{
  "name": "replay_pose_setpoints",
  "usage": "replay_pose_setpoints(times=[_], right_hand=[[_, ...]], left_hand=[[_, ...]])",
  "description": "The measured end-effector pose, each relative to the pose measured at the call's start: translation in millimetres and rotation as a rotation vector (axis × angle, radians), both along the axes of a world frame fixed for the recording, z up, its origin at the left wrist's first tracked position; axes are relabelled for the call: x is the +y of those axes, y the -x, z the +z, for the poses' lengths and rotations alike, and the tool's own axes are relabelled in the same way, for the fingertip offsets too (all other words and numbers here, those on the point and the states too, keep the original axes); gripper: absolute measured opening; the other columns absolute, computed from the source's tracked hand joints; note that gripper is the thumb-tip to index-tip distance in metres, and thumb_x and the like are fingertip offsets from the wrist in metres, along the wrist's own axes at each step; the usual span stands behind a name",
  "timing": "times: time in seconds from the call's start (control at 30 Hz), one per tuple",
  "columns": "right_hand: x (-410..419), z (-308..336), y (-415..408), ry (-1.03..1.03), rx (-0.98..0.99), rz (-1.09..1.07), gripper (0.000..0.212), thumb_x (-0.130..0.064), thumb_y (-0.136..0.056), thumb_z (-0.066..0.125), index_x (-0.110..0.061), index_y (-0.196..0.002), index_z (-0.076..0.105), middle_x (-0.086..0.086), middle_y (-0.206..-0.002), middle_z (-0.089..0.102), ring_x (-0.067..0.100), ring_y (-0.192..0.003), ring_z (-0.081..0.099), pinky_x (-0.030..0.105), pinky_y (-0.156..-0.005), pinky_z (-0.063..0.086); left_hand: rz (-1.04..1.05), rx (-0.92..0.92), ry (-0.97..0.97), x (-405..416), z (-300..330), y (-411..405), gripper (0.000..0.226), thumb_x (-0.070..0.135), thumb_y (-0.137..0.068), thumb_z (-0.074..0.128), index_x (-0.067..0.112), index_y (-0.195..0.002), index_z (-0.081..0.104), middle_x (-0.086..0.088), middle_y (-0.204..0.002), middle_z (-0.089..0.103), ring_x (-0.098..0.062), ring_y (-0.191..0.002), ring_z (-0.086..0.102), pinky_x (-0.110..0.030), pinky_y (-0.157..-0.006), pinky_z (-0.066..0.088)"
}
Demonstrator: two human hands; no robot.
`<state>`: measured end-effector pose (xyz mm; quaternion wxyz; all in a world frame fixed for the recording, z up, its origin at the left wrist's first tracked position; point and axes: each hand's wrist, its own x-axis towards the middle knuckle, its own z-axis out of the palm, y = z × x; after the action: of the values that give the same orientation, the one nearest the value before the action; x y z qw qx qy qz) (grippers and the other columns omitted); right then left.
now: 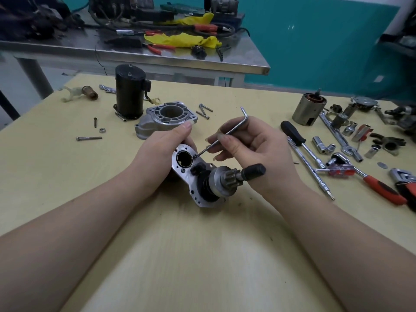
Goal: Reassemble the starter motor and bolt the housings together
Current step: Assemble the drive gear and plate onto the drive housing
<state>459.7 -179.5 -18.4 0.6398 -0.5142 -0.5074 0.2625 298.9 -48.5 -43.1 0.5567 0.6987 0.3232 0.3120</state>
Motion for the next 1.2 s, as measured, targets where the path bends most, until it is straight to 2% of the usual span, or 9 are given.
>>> replay_pose_setpoints(times=[0.3, 0.5, 0.67, 0.77, 0.83, 0.9, 1.03, 1.13, 1.2], right_hand=[[-1, 3, -2, -0.029, -0.005, 0.034, 0.012, 0.003, -0.099, 0.066, -0.009, -0.099, 0.066, 0.015, -0.096, 0.08, 0.031, -0.086, 0.078, 0.037, -0.074, 0.064], [-2, 6, 0, 0.006, -0.025, 0.041, 0.014, 0.01, -0.098, 0.064, -0.004, -0.097, 0.066, 0.018, -0.096, 0.078, 0.033, -0.085, 0.077, 0.034, -0.074, 0.063], [-2, 12, 2, -0.016, -0.007, 0.036, 0.011, 0.008, -0.087, 0.077, -0.002, -0.091, 0.075, 0.024, -0.095, 0.078, 0.045, -0.089, 0.074, 0.038, -0.075, 0.064], [-1, 13, 4, -0.019, 0.056, 0.078, 0.015, -0.003, -0.078, 0.084, 0.002, -0.089, 0.076, 0.029, -0.093, 0.076, 0.053, -0.086, 0.07, 0.042, -0.074, 0.062], [1, 14, 5, -0.01, 0.062, 0.122, 0.015, -0.001, -0.079, 0.083, 0.0, -0.093, 0.077, 0.023, -0.089, 0.077, 0.045, -0.08, 0.07, 0.041, -0.074, 0.061], [3, 16, 4, 0.001, 0.051, 0.127, 0.017, 0.004, -0.081, 0.081, -0.006, -0.095, 0.078, 0.009, -0.084, 0.079, 0.026, -0.078, 0.071, 0.038, -0.074, 0.061], [6, 19, 3, -0.005, 0.049, 0.165, 0.021, 0.007, -0.073, 0.083, 0.0, -0.09, 0.076, 0.009, -0.08, 0.077, 0.017, -0.076, 0.072, 0.027, -0.074, 0.059], [7, 18, 2, -0.031, 0.046, 0.202, 0.021, 0.015, -0.077, 0.081, -0.003, -0.082, 0.07, 0.013, -0.085, 0.077, 0.023, -0.08, 0.074, 0.029, -0.071, 0.059], [9, 16, 2, -0.035, 0.028, 0.19, 0.02, 0.008, -0.077, 0.083, -0.005, -0.08, 0.069, 0.015, -0.086, 0.079, 0.029, -0.081, 0.076, 0.032, -0.067, 0.058]], left_hand=[[-0.008, 0.007, 0.011, 1, 1, 0, 0.071, 0.081, -0.084, 0.051, 0.015, -0.073, 0.077, -0.01, -0.073, 0.074, -0.021, -0.07, 0.066, -0.049, -0.081, 0.049], [-0.005, 0.003, -0.02, -2, 3, 1, 0.07, 0.079, -0.086, 0.049, 0.016, -0.072, 0.076, -0.009, -0.072, 0.074, -0.016, -0.067, 0.066, -0.041, -0.076, 0.048], [0.002, 0.009, -0.019, -2, 3, -1, 0.07, 0.079, -0.086, 0.049, 0.016, -0.072, 0.076, -0.007, -0.071, 0.073, -0.015, -0.067, 0.065, -0.042, -0.077, 0.047], [-0.01, -0.012, -0.005, -2, 3, 0, 0.067, 0.079, -0.086, 0.051, 0.018, -0.071, 0.075, -0.004, -0.07, 0.073, -0.014, -0.066, 0.065, -0.041, -0.077, 0.046], [-0.009, -0.013, -0.003, -3, 3, 1, 0.066, 0.078, -0.087, 0.051, 0.019, -0.071, 0.075, -0.003, -0.07, 0.073, -0.014, -0.065, 0.065, -0.042, -0.076, 0.046], [-0.002, -0.01, 0.003, -3, 4, 0, 0.067, 0.079, -0.086, 0.052, 0.019, -0.071, 0.075, -0.005, -0.071, 0.073, -0.015, -0.067, 0.065, -0.043, -0.079, 0.047], [-0.001, 0.003, -0.002, -6, 8, 0, 0.066, 0.08, -0.082, 0.053, 0.018, -0.071, 0.075, -0.005, -0.07, 0.072, -0.017, -0.068, 0.065, -0.044, -0.08, 0.047], [-0.009, -0.012, -0.046, -8, 10, 2, 0.066, 0.073, -0.083, 0.058, 0.012, -0.087, 0.079, -0.018, -0.09, 0.077, -0.033, -0.089, 0.073, -0.054, -0.094, 0.053], [-0.053, -0.018, -0.067, -8, 11, 5, 0.062, 0.063, -0.086, 0.062, 0.005, -0.099, 0.079, -0.025, -0.104, 0.075, -0.038, -0.105, 0.072, -0.056, -0.102, 0.051]])
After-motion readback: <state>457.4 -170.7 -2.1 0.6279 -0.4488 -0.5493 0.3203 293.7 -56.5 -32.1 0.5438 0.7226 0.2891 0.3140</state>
